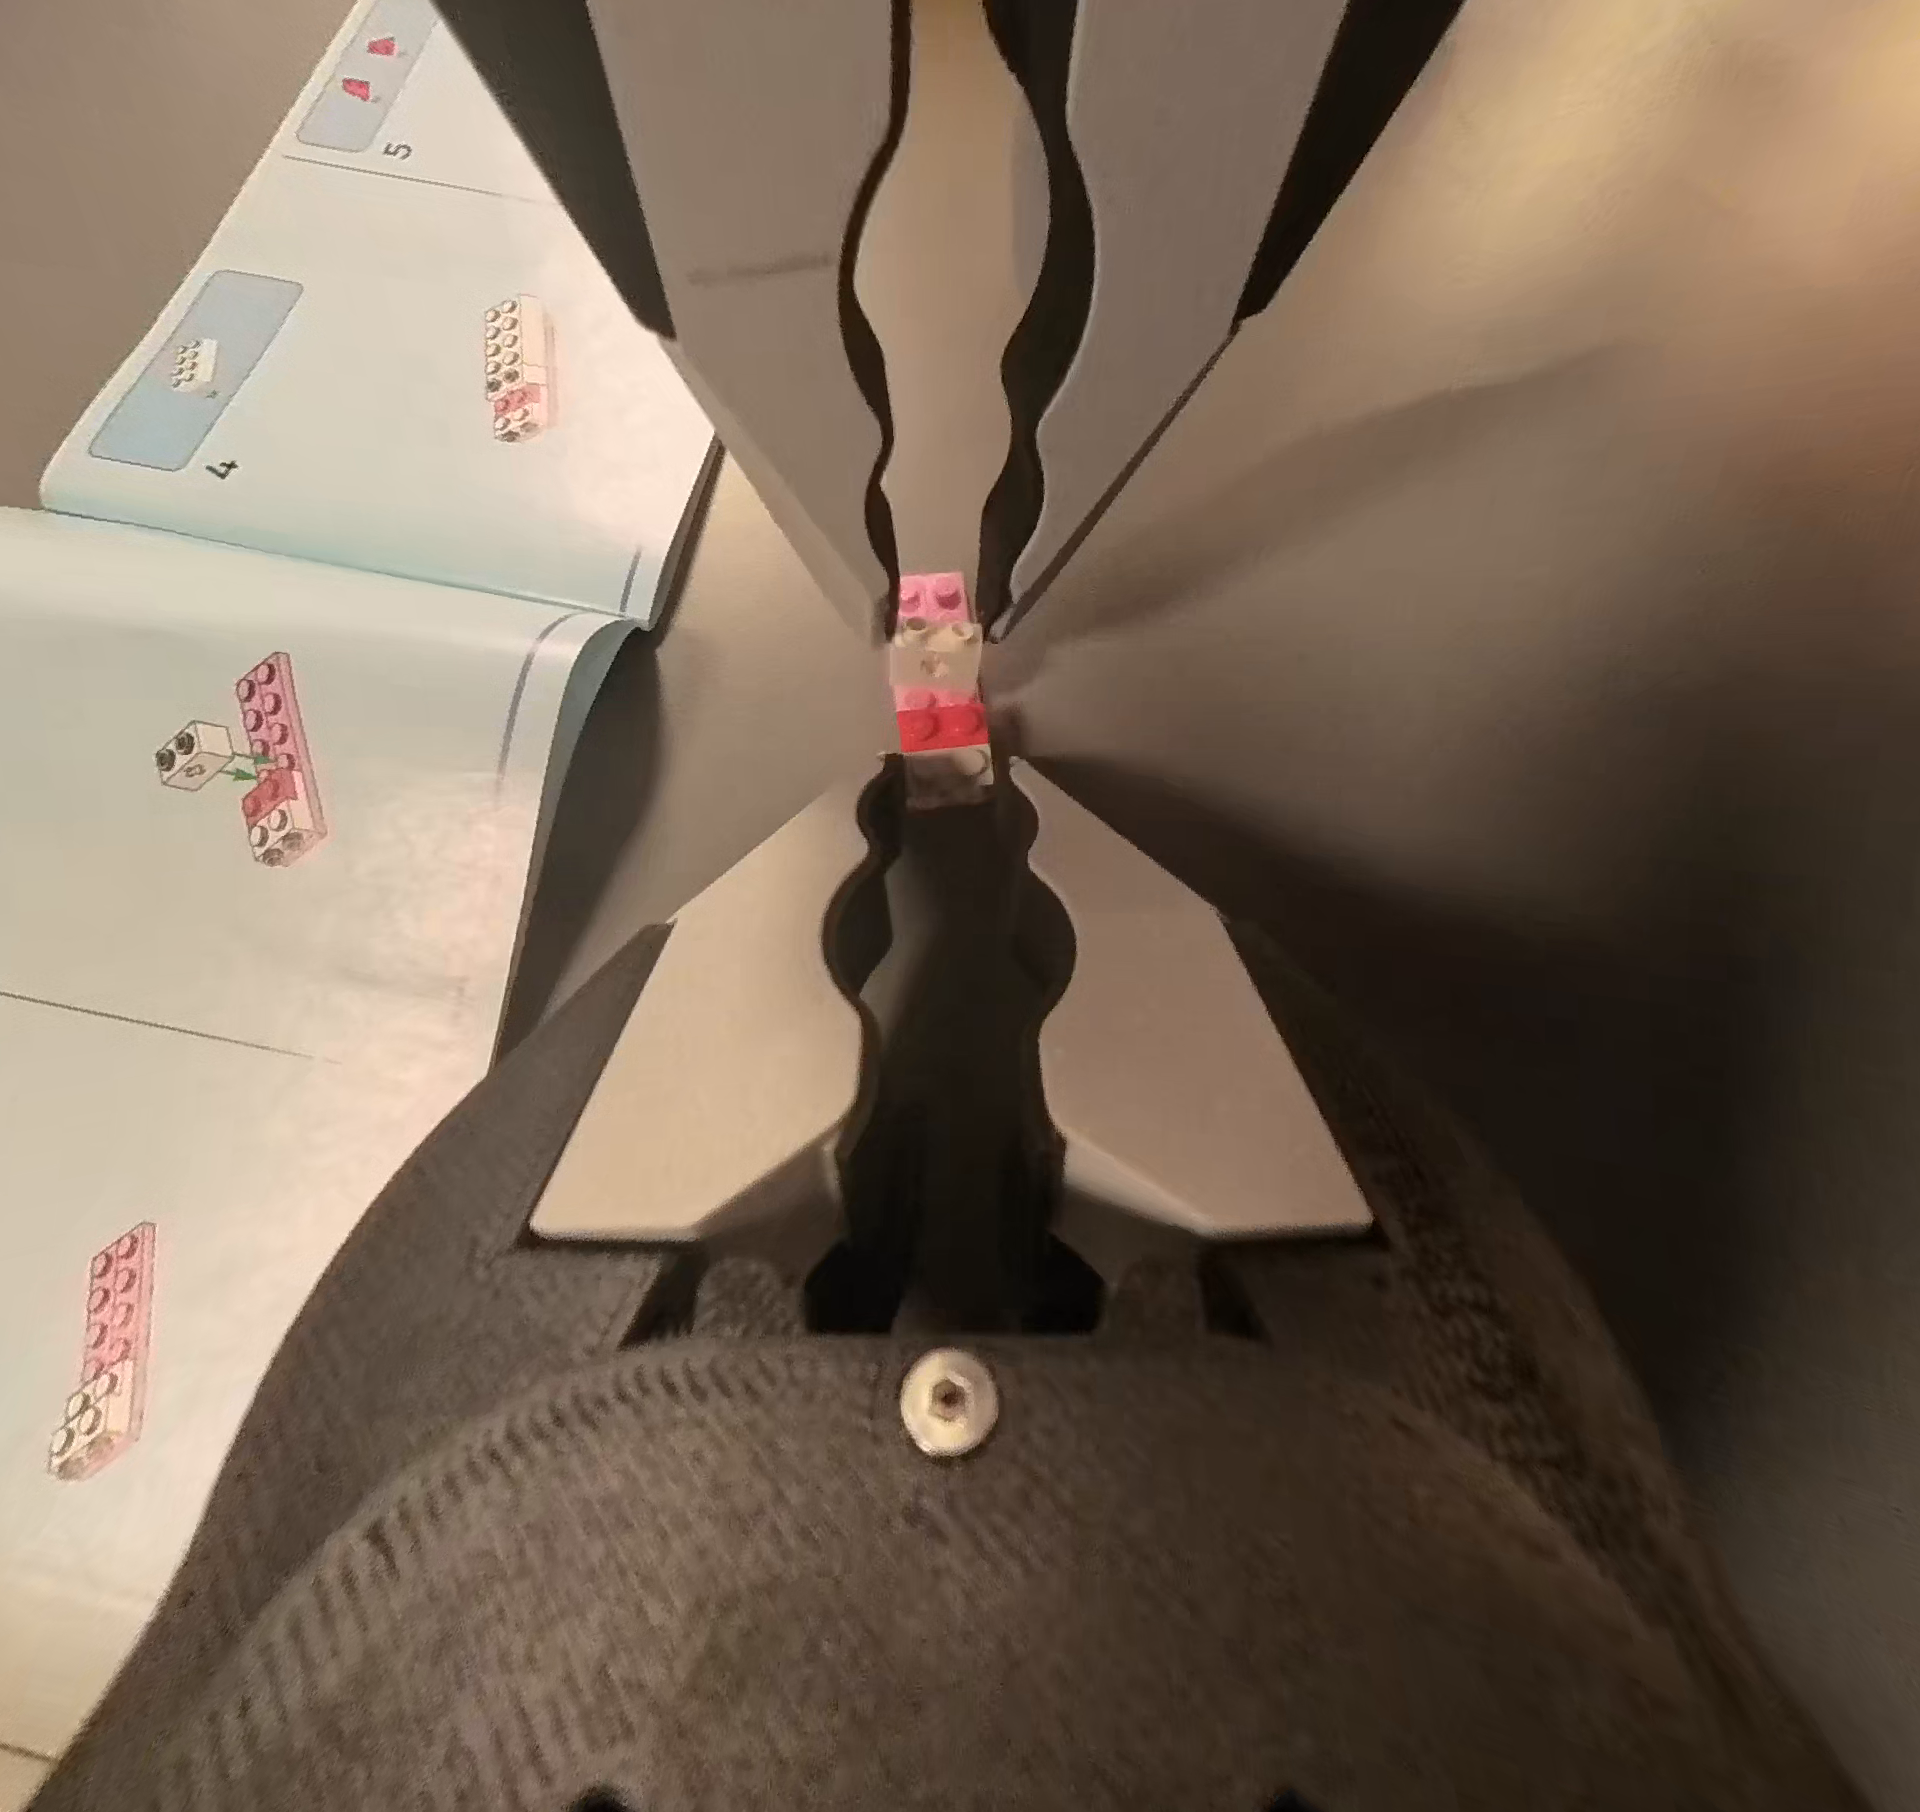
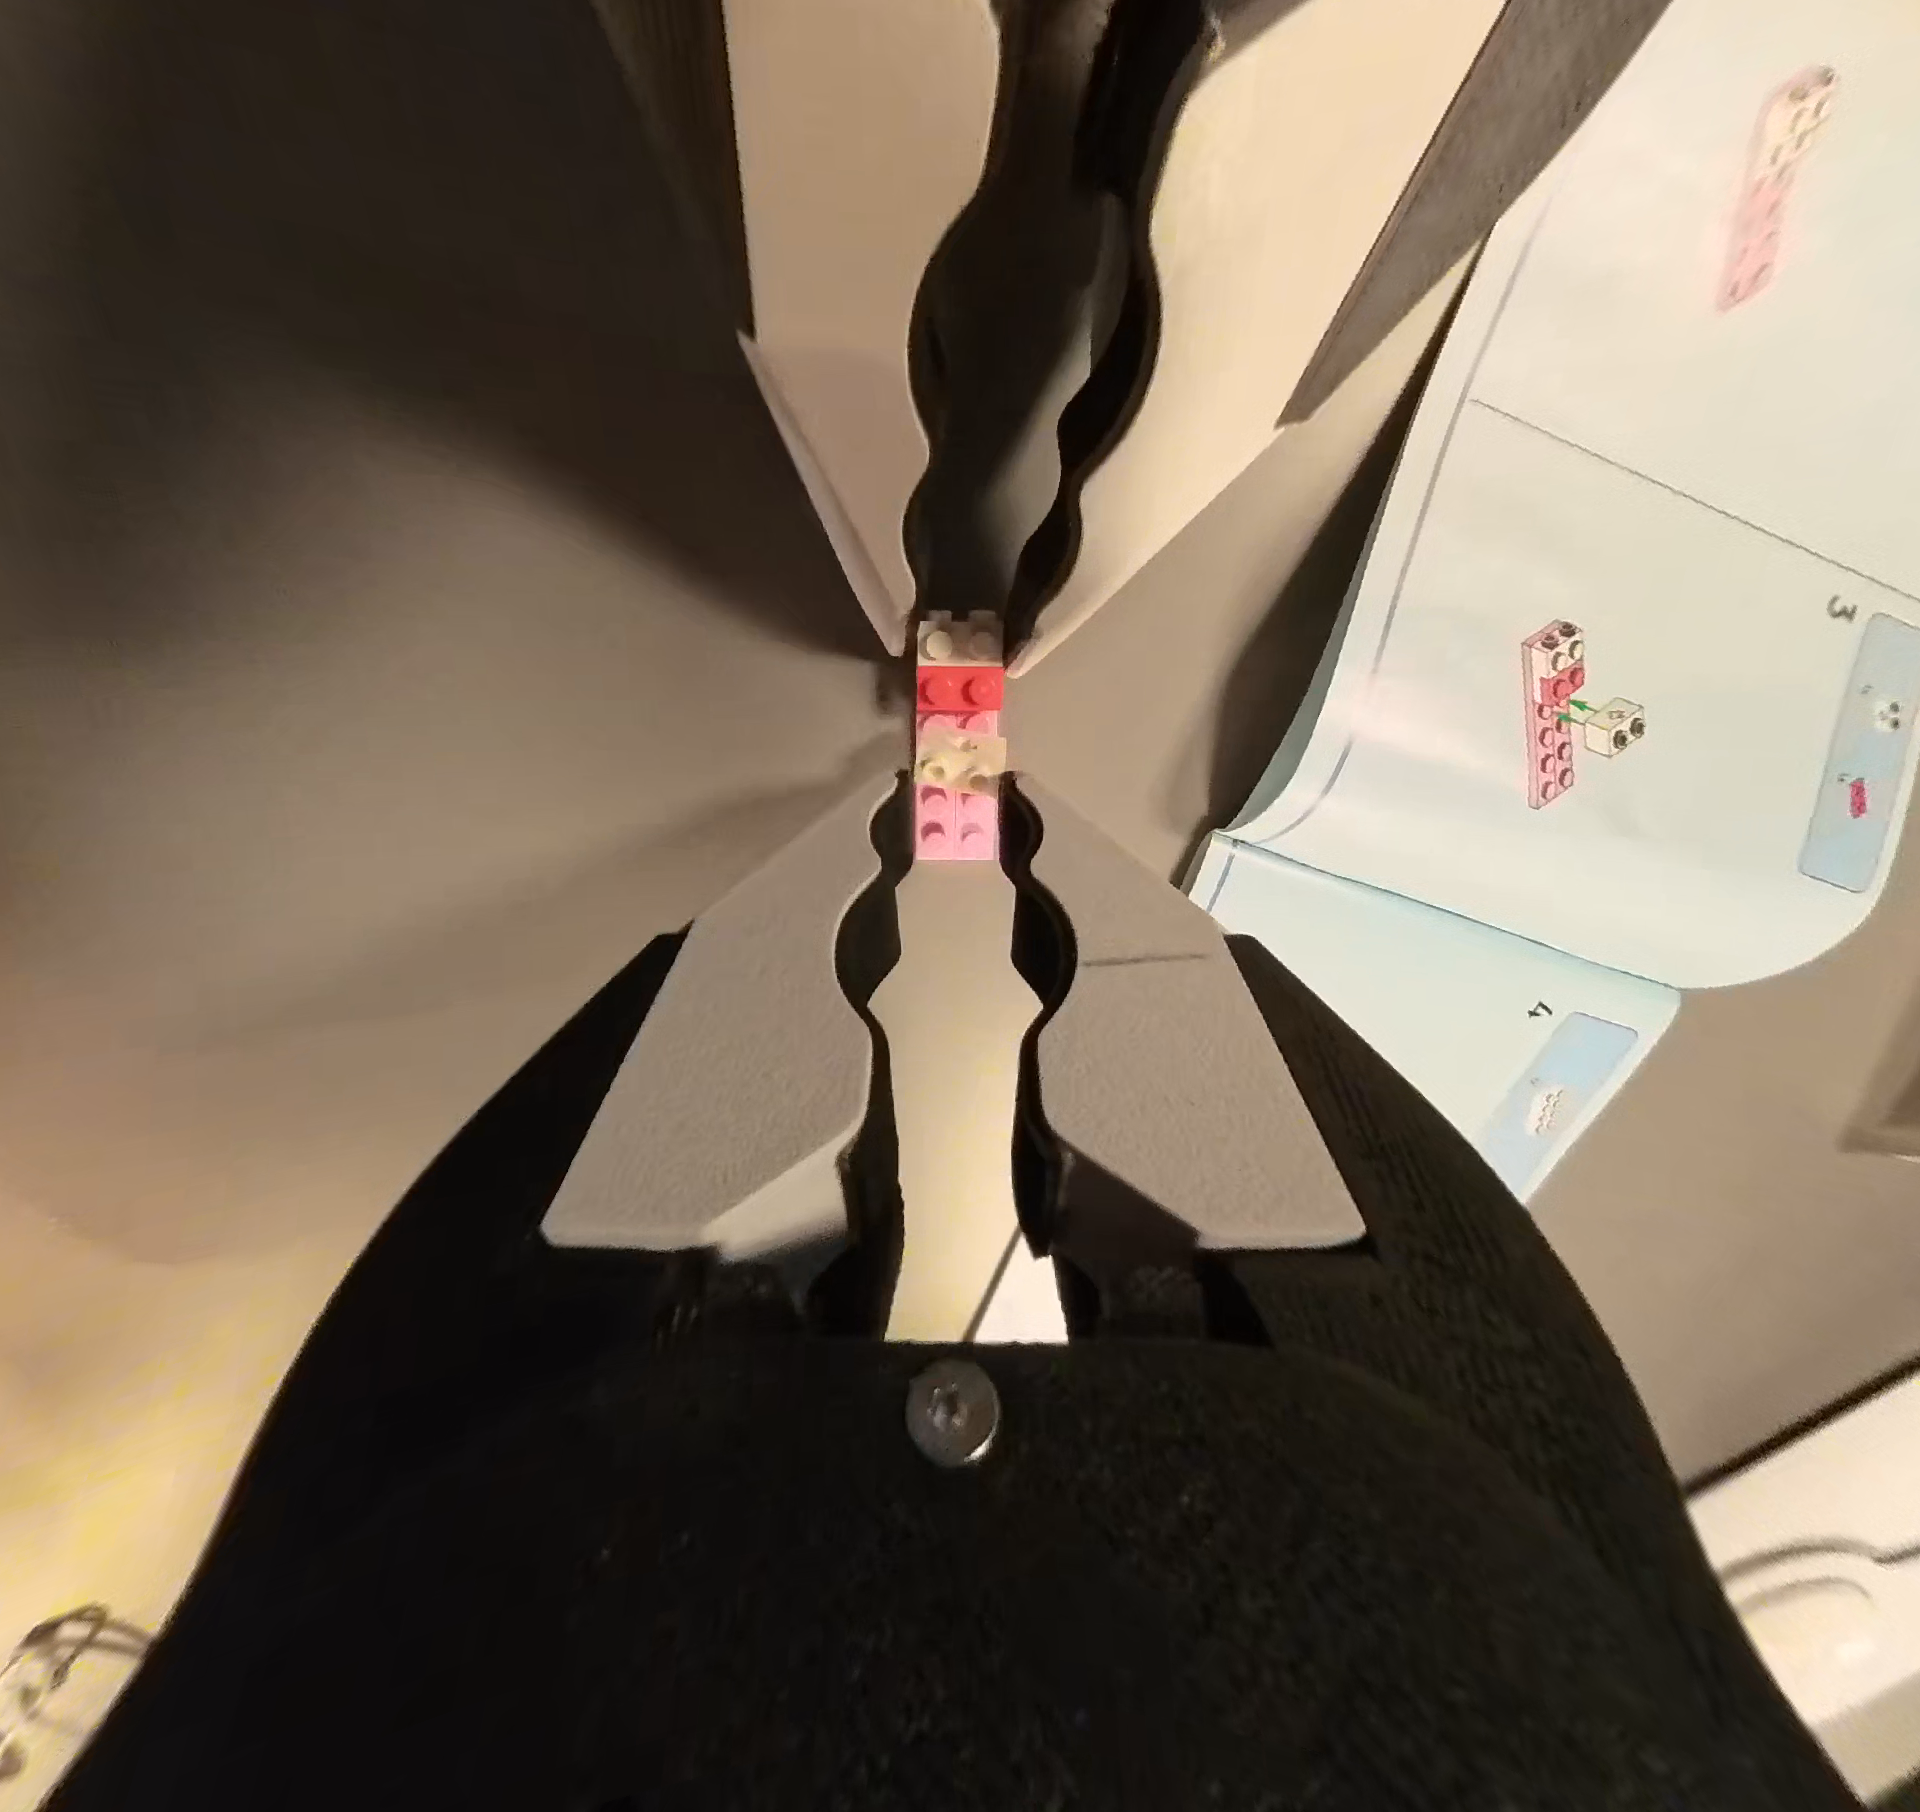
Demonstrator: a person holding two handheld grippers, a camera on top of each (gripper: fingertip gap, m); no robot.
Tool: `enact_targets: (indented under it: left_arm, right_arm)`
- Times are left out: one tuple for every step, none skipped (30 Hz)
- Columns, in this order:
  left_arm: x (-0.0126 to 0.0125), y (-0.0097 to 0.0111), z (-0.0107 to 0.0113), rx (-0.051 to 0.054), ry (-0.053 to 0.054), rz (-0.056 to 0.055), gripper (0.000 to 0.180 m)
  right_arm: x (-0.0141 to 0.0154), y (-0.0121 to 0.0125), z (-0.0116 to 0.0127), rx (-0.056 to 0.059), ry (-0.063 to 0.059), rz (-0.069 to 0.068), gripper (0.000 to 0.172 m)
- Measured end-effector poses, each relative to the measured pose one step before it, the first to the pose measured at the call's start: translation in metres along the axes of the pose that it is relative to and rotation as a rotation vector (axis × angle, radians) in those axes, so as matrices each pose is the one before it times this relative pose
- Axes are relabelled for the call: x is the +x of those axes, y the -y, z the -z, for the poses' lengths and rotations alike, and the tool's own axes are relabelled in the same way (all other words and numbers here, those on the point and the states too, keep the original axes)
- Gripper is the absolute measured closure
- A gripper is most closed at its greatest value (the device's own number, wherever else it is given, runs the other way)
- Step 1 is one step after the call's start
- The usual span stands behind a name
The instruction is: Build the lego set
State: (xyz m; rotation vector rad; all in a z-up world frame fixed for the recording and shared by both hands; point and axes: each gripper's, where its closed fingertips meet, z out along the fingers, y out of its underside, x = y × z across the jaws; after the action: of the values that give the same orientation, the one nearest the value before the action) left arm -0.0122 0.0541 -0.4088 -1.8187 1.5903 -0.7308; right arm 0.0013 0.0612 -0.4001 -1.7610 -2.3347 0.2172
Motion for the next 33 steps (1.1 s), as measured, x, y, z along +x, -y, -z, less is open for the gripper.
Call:
enact_targets:
  left_arm:
    - [0.00011,0.00002,-0.00004,0.0016,-0.002,-0.0006,0.164]
    - [-0.00002,0.0001,-0.00002,0.001,-0.0016,0.001,0.164]
    - [0.00016,0.00007,0.00012,0.0038,-0.0021,-0.0008,0.164]
    - [0.00011,0.00007,0.0,0.0007,-0.002,0.0018,0.164]
    - [-0.00001,-0.0002,-0.00006,-0.0016,-0.0017,0.0021,0.164]
    - [0.00002,0.00015,-0.00012,0.0004,-0.0015,0.0012,0.164]
    - [0.00016,0.00015,-0.00012,0.0006,-0.0014,0.0008,0.164]
    - [0.00001,0.00007,-0.00004,0.0004,-0.001,0.0011,0.164]
    - [0.00006,0.00006,0.00001,0.0008,-0.0015,0.0009,0.164]
    - [-0.00003,0.00002,0.00003,0.0004,-0.0013,0.0014,0.164]
    - [-0.00009,0.00002,0.00003,0.0004,-0.0007,0.0017,0.164]
    - [-0.00007,0.00007,-0.00004,0.0003,-0.0004,0.001,0.164]
    - [-0.00007,0.00005,-0.00003,0.0004,0.0004,-0.0002,0.164]
    - [-0.00017,0.00005,-0.00002,0.0006,0.0033,-0.0015,0.164]
    - [-0.00044,0.00006,-0.00005,0.0005,0.0072,-0.0034,0.163]
    - [-0.00042,0.00025,-0.00026,0.0006,0.0087,-0.0035,0.163]
    - [-0.00041,0.00052,-0.00061,0.0,0.0092,0.0009,0.162]
    - [0.00025,0.00042,-0.00051,-0.0002,0.0028,-0.0022,0.162]
    - [-0.00031,0.00017,-0.00018,0.0001,0.0046,-0.0029,0.163]
    - [0.00034,0.00003,-0.00005,-0.0001,-0.0019,-0.0005,0.163]
    - [0.0001,0.0,-0.00003,-0.0003,-0.0031,0.0022,0.163]
    - [-0.00008,0.00004,-0.00004,0.0,-0.0012,0.0023,0.163]
    - [-0.00001,-0.00002,0.00001,-0.0001,-0.0001,-0.0004,0.164]
    - [0.00003,-0.00004,0.00003,0.0,0.0012,-0.0015,0.164]
    - [-0.00014,0.0,0.00002,0.0002,0.0024,-0.0015,0.163]
    - [-0.00008,0.00002,0.0,0.0002,0.0013,-0.0013,0.164]
    - [-0.00005,0.00013,0.00003,0.0003,-0.0005,-0.0002,0.164]
    - [0.00018,-0.00002,-0.00014,-0.0002,-0.0022,0.0007,0.164]
    - [0.00026,0.00007,0.0001,0.0003,-0.003,0.0007,0.164]
    - [0.00022,0.0,0.00009,0.001,-0.0007,0.0006,0.164]
    - [0.00006,-0.00004,0.00003,-0.0001,0.0027,0.0034,0.164]
    - [0.00016,-0.00017,-0.00004,-0.0011,0.0008,0.011,0.163]
    - [-0.00002,-0.00007,0.00019,0.0007,-0.0026,0.0153,0.163]
  right_arm:
    - [0.00018,0.00049,-0.00045,-0.009,0.0025,0.0021,0.158]
    - [-0.00027,-0.00054,-0.00031,-0.013,0.0041,0.0037,0.158]
    - [0.0004,0.00006,-0.00005,-0.0044,-0.0012,0.0036,0.158]
    - [0.00032,-0.00032,0.00021,-0.0016,0.0003,-0.0004,0.158]
    - [-0.00013,-0.00022,-0.00011,0.0007,0.0024,-0.0016,0.158]
    - [-0.00028,0.00032,-0.00046,0.0041,0.0033,-0.0023,0.158]
    - [-0.00052,0.00046,-0.00084,0.0058,0.0033,-0.0022,0.158]
    - [-0.00052,0.0004,-0.00116,0.0065,0.0031,-0.002,0.158]
    - [-0.00094,0.00018,-0.00107,0.0057,0.0058,-0.0024,0.158]
    - [0.00029,0.00065,-0.00023,0.0104,-0.001,-0.002,0.158]
    - [0.00001,0.00014,0.00004,0.0094,0.0007,-0.0024,0.157]
    - [0.00011,0.00003,-0.00015,0.01,0.0001,-0.0044,0.157]
    - [0.0001,0.00011,0.00001,0.0114,-0.0004,-0.0052,0.157]
    - [0.00014,0.00001,-0.00006,0.0121,-0.0012,-0.0054,0.157]
    - [0.00026,-0.00004,0.00008,0.0127,-0.0029,-0.0053,0.157]
    - [0.00034,0.0005,-0.00013,0.0156,-0.0045,-0.0065,0.157]
    - [0.00069,0.00103,-0.00022,0.0177,-0.0063,-0.0063,0.158]
    - [-0.0003,0.00095,-0.00031,0.015,-0.0002,-0.0049,0.157]
    - [-0.00074,0.00091,-0.00036,0.0136,0.003,-0.0055,0.157]
    - [-0.00076,0.00055,-0.00029,0.0116,0.0042,-0.006,0.157]
    - [-0.00005,0.00028,-0.00035,0.0087,-0.0004,-0.0043,0.157]
    - [0.00021,0.00011,-0.00044,0.0068,-0.0032,-0.0008,0.156]
    - [-0.00001,0.00002,-0.00038,0.0059,-0.0019,0.0001,0.156]
    - [-0.00014,0.00015,-0.00032,0.0047,-0.0013,-0.0015,0.156]
    - [-0.00006,0.00026,-0.00006,0.0057,-0.0004,-0.0028,0.156]
    - [0.0,0.00077,0.00003,0.0083,-0.0013,-0.0024,0.156]
    - [0.0006,0.00089,0.0002,0.0087,-0.0044,-0.0018,0.157]
    - [0.00078,0.00011,0.00024,0.0048,-0.0051,-0.0014,0.157]
    - [0.00018,-0.00049,0.0001,0.0004,-0.0011,-0.0024,0.157]
    - [0.00022,-0.00055,0.00012,0.0002,-0.0007,-0.0037,0.157]
    - [0.00016,-0.00019,0.00007,0.0027,-0.002,-0.0029,0.157]
    - [-0.0002,-0.00009,0.00004,0.0036,-0.0005,-0.0005,0.157]
    - [-0.00034,0.00003,0.0,0.003,-0.0003,0.0,0.157]
